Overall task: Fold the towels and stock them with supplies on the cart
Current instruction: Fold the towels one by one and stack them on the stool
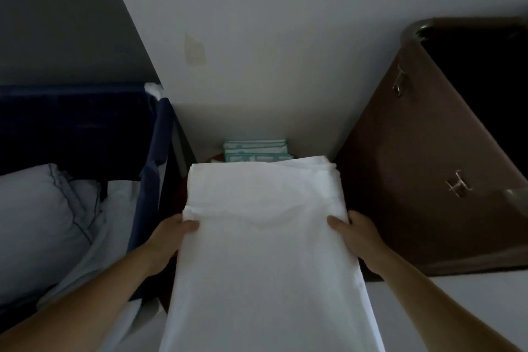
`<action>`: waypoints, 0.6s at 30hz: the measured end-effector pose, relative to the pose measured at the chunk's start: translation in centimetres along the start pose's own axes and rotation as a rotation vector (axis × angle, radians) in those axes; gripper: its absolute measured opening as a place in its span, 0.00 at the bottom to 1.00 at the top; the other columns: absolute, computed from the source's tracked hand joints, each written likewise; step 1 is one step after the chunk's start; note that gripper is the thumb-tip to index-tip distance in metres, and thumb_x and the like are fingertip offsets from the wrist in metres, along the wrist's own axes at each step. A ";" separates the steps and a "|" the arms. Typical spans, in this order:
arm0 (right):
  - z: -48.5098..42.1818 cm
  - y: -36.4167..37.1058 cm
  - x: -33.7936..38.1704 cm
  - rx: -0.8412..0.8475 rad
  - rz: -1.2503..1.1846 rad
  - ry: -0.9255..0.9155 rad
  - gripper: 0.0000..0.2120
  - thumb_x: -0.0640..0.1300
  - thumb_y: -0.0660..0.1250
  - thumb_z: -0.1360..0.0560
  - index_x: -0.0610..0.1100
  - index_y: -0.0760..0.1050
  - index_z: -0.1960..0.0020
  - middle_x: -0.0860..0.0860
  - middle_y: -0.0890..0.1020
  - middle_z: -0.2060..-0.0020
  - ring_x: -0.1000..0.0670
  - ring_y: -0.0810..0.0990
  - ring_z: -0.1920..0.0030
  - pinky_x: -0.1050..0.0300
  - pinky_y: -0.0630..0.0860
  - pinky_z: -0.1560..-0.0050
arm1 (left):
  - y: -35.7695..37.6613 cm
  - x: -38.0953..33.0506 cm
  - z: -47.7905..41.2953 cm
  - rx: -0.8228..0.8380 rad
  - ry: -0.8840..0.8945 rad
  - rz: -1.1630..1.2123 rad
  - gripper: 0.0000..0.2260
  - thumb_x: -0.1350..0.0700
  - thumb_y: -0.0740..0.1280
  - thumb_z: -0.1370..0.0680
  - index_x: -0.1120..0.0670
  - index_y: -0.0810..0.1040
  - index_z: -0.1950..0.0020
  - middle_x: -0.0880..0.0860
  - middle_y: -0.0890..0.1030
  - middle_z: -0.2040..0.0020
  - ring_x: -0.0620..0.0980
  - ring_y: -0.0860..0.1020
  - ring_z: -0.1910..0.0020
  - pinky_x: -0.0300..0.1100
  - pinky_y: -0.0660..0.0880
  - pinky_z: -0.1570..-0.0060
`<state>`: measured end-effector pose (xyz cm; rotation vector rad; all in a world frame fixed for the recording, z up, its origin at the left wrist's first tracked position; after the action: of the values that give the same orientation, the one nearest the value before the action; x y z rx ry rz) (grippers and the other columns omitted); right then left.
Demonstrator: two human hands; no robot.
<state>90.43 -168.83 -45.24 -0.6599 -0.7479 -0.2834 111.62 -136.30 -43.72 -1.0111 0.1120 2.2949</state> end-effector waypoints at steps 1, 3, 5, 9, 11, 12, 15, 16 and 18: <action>-0.2 -0.1 0.5 -0.008 0.039 -0.027 0.14 0.51 0.71 0.23 0.42 0.77 0.45 0.48 0.82 0.50 0.47 0.82 0.52 0.44 0.80 0.47 | -0.1 -0.4 -0.3 -0.001 0.008 -0.008 0.10 0.62 0.63 0.19 0.60 0.79 0.39 0.61 0.83 0.45 0.63 0.81 0.44 0.60 0.74 0.38; -0.9 -0.4 2.0 -0.083 0.151 -0.143 0.13 0.53 0.70 0.23 0.45 0.75 0.45 0.51 0.81 0.52 0.48 0.81 0.52 0.48 0.79 0.50 | -0.1 -1.2 -0.9 -0.020 0.025 -0.028 0.09 0.64 0.64 0.21 0.63 0.79 0.42 0.64 0.82 0.45 0.64 0.80 0.45 0.59 0.75 0.38; -1.9 -0.9 4.0 -0.210 0.252 -0.299 0.13 0.50 0.71 0.24 0.45 0.75 0.43 0.50 0.81 0.51 0.46 0.81 0.51 0.48 0.78 0.49 | 0.3 -1.9 -1.6 -0.028 0.032 -0.049 0.08 0.66 0.63 0.22 0.65 0.79 0.45 0.67 0.81 0.46 0.64 0.79 0.48 0.55 0.75 0.42; -4.3 -1.0 7.7 -0.322 0.504 -0.455 0.17 0.47 0.72 0.24 0.45 0.76 0.38 0.46 0.78 0.42 0.41 0.80 0.47 0.46 0.78 0.48 | 0.8 -2.6 -2.9 -0.022 0.019 -0.074 0.12 0.70 0.63 0.24 0.71 0.77 0.42 0.70 0.79 0.44 0.63 0.78 0.50 0.54 0.75 0.44; -5.2 -0.5 8.4 -0.311 0.636 -0.490 0.15 0.48 0.70 0.23 0.44 0.75 0.40 0.44 0.76 0.41 0.40 0.79 0.47 0.45 0.78 0.49 | 0.7 -2.4 -3.3 -0.030 0.015 -0.081 0.13 0.71 0.63 0.25 0.72 0.75 0.40 0.71 0.78 0.43 0.66 0.78 0.47 0.57 0.75 0.42; -5.6 -0.4 8.6 -0.314 0.691 -0.502 0.13 0.48 0.69 0.23 0.43 0.76 0.41 0.44 0.76 0.42 0.40 0.78 0.47 0.45 0.78 0.49 | 0.7 -2.3 -3.5 -0.036 0.012 -0.088 0.13 0.70 0.63 0.24 0.71 0.76 0.40 0.71 0.78 0.42 0.68 0.78 0.45 0.57 0.74 0.41; -6.2 -0.7 8.6 -0.373 0.827 -0.513 0.11 0.47 0.65 0.21 0.42 0.79 0.44 0.43 0.78 0.46 0.41 0.77 0.46 0.47 0.76 0.51 | 0.7 -2.0 -3.5 -0.053 0.010 -0.102 0.13 0.69 0.64 0.24 0.69 0.77 0.41 0.69 0.79 0.42 0.69 0.77 0.42 0.55 0.74 0.41; -6.3 -0.9 8.7 -0.397 0.854 -0.521 0.10 0.47 0.64 0.20 0.42 0.80 0.45 0.44 0.79 0.47 0.41 0.76 0.47 0.47 0.76 0.52 | 0.7 -2.0 -3.5 -0.057 0.012 -0.107 0.12 0.69 0.64 0.24 0.68 0.77 0.41 0.69 0.79 0.43 0.68 0.77 0.42 0.55 0.74 0.41; -6.4 -1.2 8.9 -0.409 0.886 -0.556 0.10 0.46 0.63 0.20 0.43 0.81 0.47 0.44 0.80 0.49 0.42 0.76 0.47 0.49 0.75 0.55 | 0.7 -1.9 -3.6 -0.070 0.017 -0.117 0.11 0.68 0.65 0.24 0.67 0.79 0.43 0.67 0.80 0.44 0.67 0.77 0.43 0.55 0.75 0.41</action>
<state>99.60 -173.96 -41.97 -1.4186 -0.8513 0.6035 114.49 -139.00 -45.03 -1.0449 -0.0196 2.1977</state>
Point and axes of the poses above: each hand's wrist, its own z-axis away from the middle knuckle, its own y-axis out of the palm, x = y × z, the point moved 3 cm from there along -z, towards the middle knuckle
